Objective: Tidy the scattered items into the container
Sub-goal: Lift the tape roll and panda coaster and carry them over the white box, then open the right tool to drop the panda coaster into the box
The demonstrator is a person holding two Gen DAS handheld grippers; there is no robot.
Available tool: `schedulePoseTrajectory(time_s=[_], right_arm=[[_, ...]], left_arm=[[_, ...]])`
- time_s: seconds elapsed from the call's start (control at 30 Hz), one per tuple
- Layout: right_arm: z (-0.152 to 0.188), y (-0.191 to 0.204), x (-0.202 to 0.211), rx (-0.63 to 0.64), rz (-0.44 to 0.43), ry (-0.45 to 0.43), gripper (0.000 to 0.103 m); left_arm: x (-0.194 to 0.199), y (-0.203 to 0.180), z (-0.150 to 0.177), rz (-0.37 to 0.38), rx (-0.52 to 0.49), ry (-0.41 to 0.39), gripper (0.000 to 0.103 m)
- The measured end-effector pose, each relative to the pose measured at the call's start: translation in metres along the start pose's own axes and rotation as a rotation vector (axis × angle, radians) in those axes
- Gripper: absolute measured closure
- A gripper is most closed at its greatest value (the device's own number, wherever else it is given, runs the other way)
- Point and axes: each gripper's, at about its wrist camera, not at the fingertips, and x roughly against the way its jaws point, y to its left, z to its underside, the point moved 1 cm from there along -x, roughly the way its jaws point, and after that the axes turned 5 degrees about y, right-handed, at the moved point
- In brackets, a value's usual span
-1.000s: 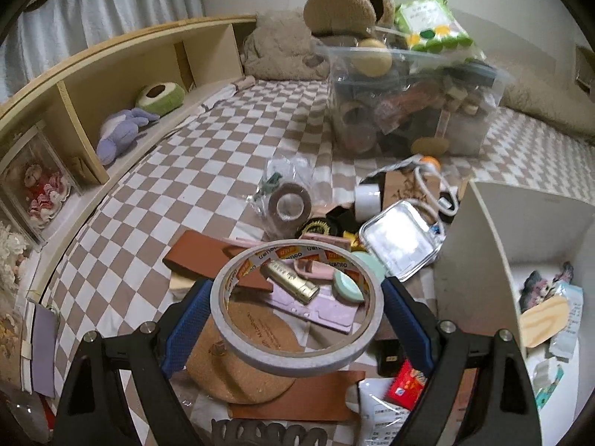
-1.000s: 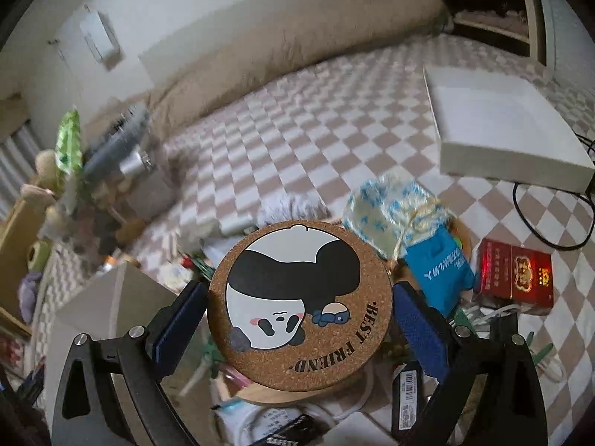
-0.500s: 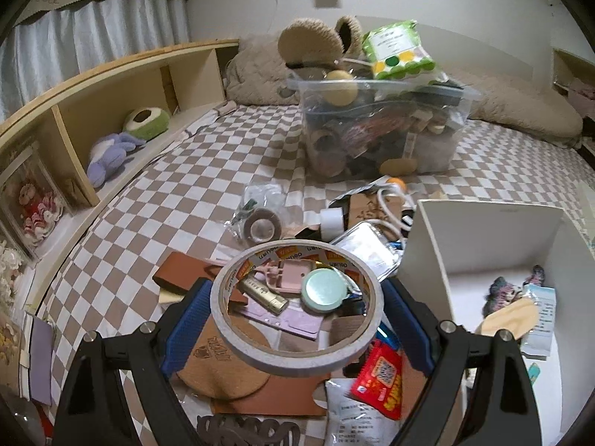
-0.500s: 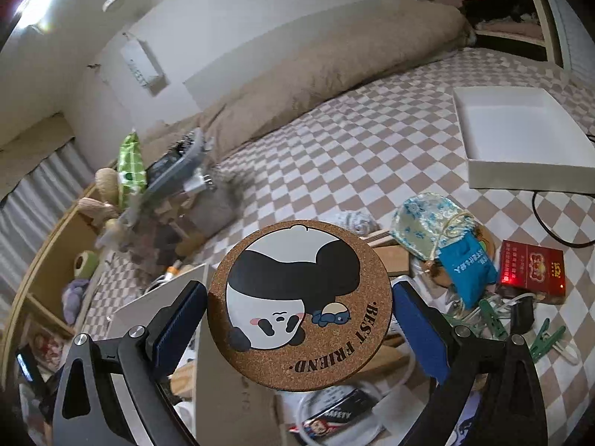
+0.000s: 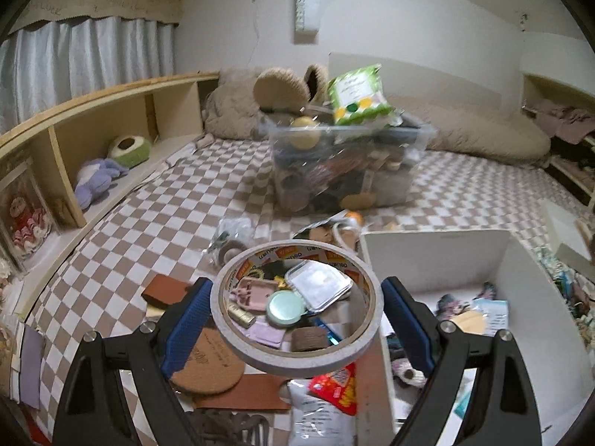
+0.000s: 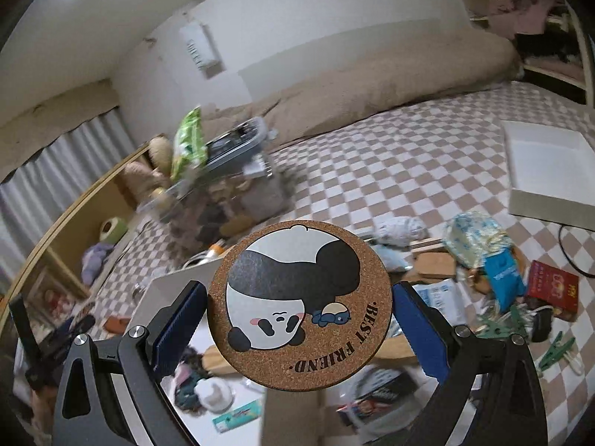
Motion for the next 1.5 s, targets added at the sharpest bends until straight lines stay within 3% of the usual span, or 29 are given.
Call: schedulePoseTrajectory(time_s=[0.2,0.47,0.77,1.1,1.5], right_arm=[[0.012,0.033,-0.005,0.087,-0.049,0.039,0.004],[0.036,0.064,-0.015,0.184,-0.076,0.111,0.004],[0.074,0.082,-0.023,0.265,-0.044,0.212,0.004],[0.1,0.095,-0.018,0.41,0.033,0.26,0.004],[0.124,0.107,-0.014,0.514,0.014,0.312,0.004]], left_arm=[[0.019,-0.024,-0.002,0.084,-0.038,-0.033,0.012],[0.025,-0.06,0.01,0.175,-0.104,-0.003,0.012],[0.028,-0.079,0.024,0.233,-0.142,0.027,0.012],[0.031,-0.084,0.027,0.288,-0.141,0.042,0.012],[0.03,-0.099,0.035,0.386,-0.172,0.094,0.012]])
